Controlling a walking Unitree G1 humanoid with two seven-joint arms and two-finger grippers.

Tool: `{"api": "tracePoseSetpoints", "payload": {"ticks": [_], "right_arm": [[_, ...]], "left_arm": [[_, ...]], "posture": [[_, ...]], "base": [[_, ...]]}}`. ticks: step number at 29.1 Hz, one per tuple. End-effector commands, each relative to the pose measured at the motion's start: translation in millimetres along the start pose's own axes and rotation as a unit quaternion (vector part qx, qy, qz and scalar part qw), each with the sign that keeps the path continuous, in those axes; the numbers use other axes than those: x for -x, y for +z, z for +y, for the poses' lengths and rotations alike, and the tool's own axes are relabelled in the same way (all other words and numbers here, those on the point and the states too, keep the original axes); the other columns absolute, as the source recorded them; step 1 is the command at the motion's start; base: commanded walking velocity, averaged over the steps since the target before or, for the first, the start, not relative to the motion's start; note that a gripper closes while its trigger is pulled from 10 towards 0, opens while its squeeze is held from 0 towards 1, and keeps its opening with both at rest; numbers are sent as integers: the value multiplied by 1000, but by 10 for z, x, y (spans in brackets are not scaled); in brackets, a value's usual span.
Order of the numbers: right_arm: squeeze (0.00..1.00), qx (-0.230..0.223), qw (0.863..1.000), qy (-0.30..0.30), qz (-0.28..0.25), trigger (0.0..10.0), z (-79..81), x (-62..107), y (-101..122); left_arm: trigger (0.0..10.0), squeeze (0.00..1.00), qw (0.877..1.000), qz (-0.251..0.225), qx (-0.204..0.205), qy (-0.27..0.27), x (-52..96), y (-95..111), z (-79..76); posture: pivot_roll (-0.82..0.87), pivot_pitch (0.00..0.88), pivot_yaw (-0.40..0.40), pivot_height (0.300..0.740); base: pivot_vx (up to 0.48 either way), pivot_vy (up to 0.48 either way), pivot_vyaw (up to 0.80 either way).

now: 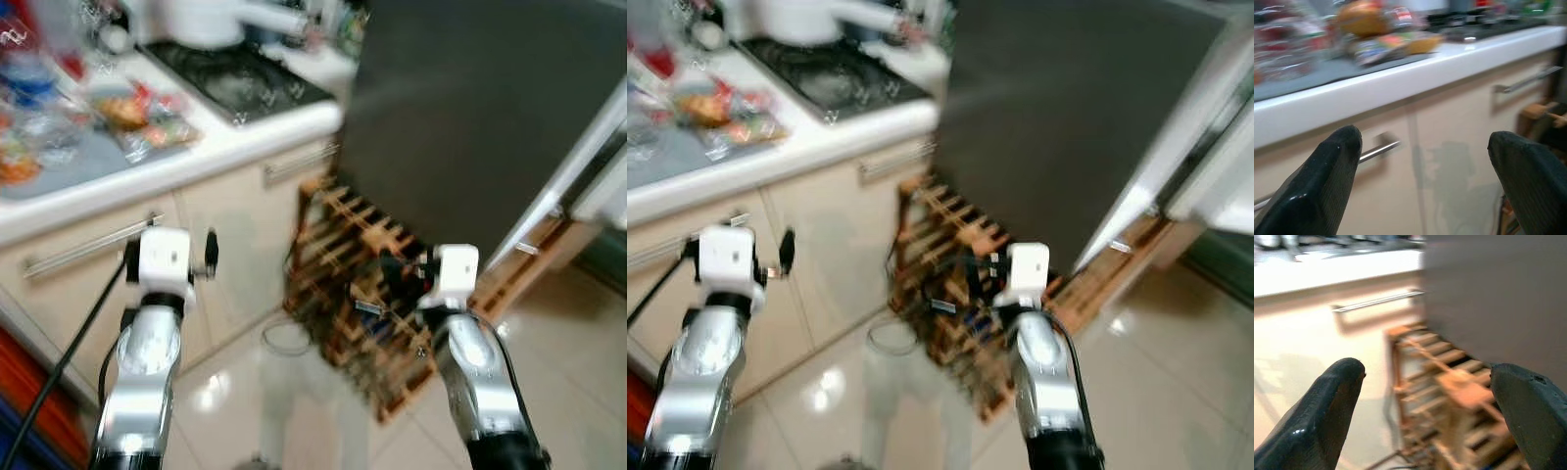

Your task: Restocking fridge

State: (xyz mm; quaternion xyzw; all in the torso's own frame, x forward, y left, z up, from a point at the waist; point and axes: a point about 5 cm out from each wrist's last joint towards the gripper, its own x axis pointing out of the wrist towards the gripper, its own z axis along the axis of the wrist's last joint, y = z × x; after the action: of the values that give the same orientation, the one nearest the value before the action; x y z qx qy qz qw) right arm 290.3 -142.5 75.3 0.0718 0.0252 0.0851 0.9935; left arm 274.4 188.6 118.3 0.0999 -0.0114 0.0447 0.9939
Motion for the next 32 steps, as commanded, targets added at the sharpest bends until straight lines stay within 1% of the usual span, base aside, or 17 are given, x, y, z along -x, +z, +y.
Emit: {"api": "tracePoseSetpoints", "payload": {"ticks": [1, 3, 4, 6, 12, 14, 21, 23, 25, 29, 32], "right_arm": [[0, 6, 1000, -4, -4, 10000, -35, -3, 8], [0, 6, 1000, 0, -5, 10000, -13, -5, 2], [0, 7, 1000, 0, -6, 10000, -7, -4, 0], [0, 8, 1000, 1, -5, 10000, -3, -2, -7], [0, 15, 1000, -2, -10, 10000, -37, -7, 9], [0, 17, 1000, -6, -12, 10000, -62, -16, 17], [0, 16, 1000, -7, -10, 10000, -57, -1, -8], [0, 17, 1000, -5, -6, 10000, -59, 15, -33], [0, 17, 1000, -5, -2, 10000, -68, 26, -56], [0, 17, 1000, -3, 0, 10000, -65, 42, -72], [0, 14, 1000, 6, 1, 10000, -36, 41, -67]], "left_arm": [[10000, 0, 999, 7, 31, -11, -24, 12, -75], [10000, 0, 1000, 6, 28, -10, -24, 19, -85], [10000, 0, 1000, 4, 18, -7, -22, 24, -93], [10000, 0, 1000, 5, 12, -1, -30, 13, -107], [10000, 0, 1000, 22, -7, 17, -122, -37, -99], [10000, 0, 999, 26, -24, 20, -156, -33, -91], [10000, 0, 999, 29, -38, 24, -183, -34, -99], [10000, 0, 999, 30, -26, 26, -185, -42, -112], [10000, 0, 999, 29, -6, 23, -175, -42, -131], [10000, 0, 1000, 23, -6, 10, -139, -38, -162], [10000, 0, 1000, 11, -25, 0, -114, -5, -167]], "posture": [[-14, 0, -30, 740], [-15, 0, -30, 740], [-15, 0, -32, 740], [-24, 0, -32, 740], [-36, 0, -29, 740], [-43, 0, -23, 740], [-45, 0, -26, 740], [-40, 0, -29, 740], [-39, 0, -31, 740], [-36, 0, -34, 740], [-27, 0, -38, 740]], "base": [[0, -296, 619], [0, -480, 613], [0, -480, 613], [0, -480, 613], [0, -479, 604], [0, -472, 600], [0, -472, 600], [0, 0, 600], [0, 0, 603], [0, 0, 606], [0, 0, 602]]}}
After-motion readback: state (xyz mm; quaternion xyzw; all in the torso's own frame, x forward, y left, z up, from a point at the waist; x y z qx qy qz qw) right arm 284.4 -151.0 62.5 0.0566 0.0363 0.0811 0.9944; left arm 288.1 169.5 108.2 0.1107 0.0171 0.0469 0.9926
